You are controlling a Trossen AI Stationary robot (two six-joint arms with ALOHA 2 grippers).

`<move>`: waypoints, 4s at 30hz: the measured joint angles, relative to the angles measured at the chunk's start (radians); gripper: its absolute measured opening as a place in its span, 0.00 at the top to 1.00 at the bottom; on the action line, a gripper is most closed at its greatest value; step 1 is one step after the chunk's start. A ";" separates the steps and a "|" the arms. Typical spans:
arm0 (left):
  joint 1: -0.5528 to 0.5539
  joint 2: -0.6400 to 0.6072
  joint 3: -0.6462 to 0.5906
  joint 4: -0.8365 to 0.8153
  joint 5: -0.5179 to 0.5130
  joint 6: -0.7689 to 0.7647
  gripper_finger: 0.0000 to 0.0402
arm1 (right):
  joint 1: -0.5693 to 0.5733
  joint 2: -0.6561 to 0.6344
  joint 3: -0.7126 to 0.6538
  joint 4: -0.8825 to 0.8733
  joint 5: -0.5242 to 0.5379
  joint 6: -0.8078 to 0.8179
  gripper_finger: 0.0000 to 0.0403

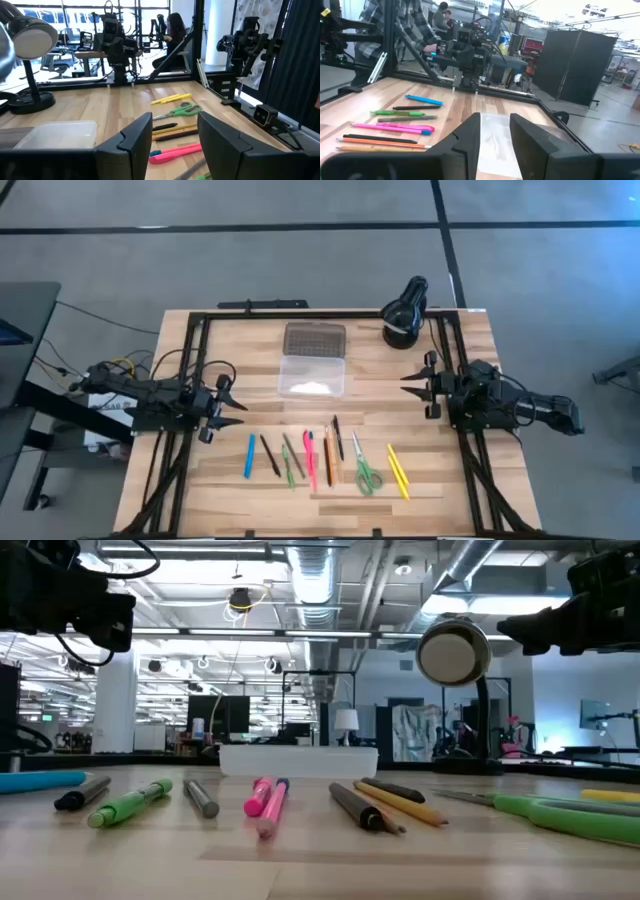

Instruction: Pick & place school supplies into a supply box

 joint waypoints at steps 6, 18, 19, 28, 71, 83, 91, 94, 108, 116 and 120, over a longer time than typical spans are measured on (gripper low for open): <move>0.000 0.000 0.000 0.000 0.000 0.000 0.62 | 0.000 0.000 0.000 0.000 0.000 0.000 0.75; 0.000 0.000 0.000 0.000 0.000 0.000 0.62 | 0.000 0.000 0.000 0.000 0.000 0.000 0.75; 0.000 0.000 0.000 0.000 0.000 0.000 0.62 | 0.000 0.000 0.000 0.000 0.000 0.000 0.75; 0.000 0.000 0.000 0.000 0.000 0.000 0.62 | 0.000 0.000 0.000 0.000 0.000 0.000 0.75; 0.000 0.000 0.000 0.162 -0.213 -0.526 0.62 | 0.000 0.000 0.000 0.000 0.000 0.000 0.75; 0.001 0.000 0.000 0.132 -0.402 -0.666 0.62 | 0.000 0.000 -0.001 0.060 -0.003 0.197 0.75; 0.001 -0.001 0.000 0.107 -0.404 -0.639 0.62 | 0.000 0.000 -0.001 0.345 -0.002 0.752 0.75; 0.001 0.000 0.000 0.069 -0.402 -0.658 0.62 | 0.001 0.000 -0.001 0.464 -0.002 0.919 0.75; 0.001 0.000 0.000 0.053 -0.462 -0.699 0.62 | 0.001 0.000 -0.001 0.648 0.000 0.998 0.75; 0.001 0.000 0.000 0.053 -0.474 -0.705 0.62 | 0.001 0.000 0.000 0.620 0.024 1.157 0.75; 0.001 0.000 0.000 0.053 -0.499 -0.705 0.62 | 0.001 0.000 0.000 0.587 0.046 1.092 0.75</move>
